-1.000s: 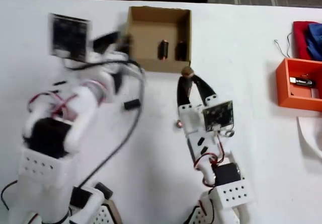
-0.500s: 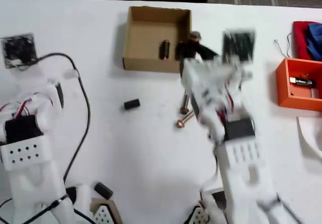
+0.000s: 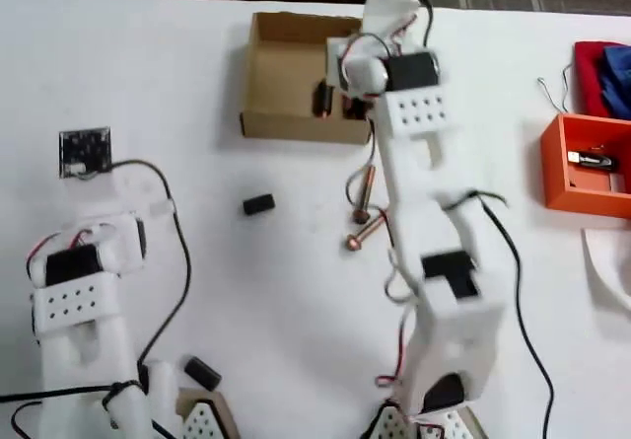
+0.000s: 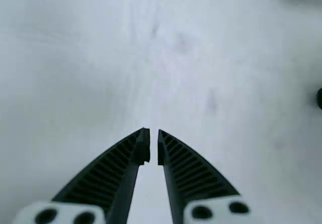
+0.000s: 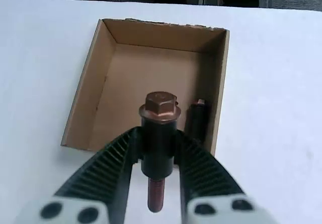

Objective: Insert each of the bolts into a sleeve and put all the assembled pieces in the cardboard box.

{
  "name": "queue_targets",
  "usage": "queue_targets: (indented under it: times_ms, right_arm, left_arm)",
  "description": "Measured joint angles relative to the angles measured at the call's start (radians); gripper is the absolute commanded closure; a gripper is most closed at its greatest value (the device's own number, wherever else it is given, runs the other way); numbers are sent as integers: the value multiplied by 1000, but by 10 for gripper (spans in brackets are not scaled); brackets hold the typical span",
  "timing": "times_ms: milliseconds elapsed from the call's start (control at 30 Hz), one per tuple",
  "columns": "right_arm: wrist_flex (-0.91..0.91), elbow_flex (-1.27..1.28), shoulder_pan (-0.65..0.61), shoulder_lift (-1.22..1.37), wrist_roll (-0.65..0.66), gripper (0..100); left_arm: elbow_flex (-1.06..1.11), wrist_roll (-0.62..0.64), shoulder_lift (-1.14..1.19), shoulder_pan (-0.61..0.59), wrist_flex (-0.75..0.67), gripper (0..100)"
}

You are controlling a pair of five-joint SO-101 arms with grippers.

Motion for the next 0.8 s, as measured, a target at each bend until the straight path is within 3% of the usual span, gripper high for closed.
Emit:
queue_targets:
  times_ms: [167,333,800]
  right_arm:
    - [55,-371,0,316,0,975]
    - [54,-588,0,546,0,975]
    - [-46,-631,44,671,8,975]
  left_arm:
    - [135,0,0,0,-157,944]
    - [227,0,0,-2,-282,944]
    - [281,0,0,0,-368,944]
